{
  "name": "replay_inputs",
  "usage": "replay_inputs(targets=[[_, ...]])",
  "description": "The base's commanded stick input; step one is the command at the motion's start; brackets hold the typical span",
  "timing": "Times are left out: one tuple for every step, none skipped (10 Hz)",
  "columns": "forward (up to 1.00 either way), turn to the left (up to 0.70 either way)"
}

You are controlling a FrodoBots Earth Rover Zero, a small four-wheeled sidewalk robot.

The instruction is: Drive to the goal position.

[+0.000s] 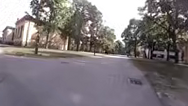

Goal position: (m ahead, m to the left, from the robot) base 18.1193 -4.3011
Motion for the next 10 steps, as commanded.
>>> replay_inputs(targets=[[0.85,0.0],[0.85,0.0],[0.85,0.0],[0.85,0.0],[0.85,0.0],[0.85,0.0],[0.85,0.0],[0.85,0.0],[0.85,-0.17],[0.85,-0.34]])
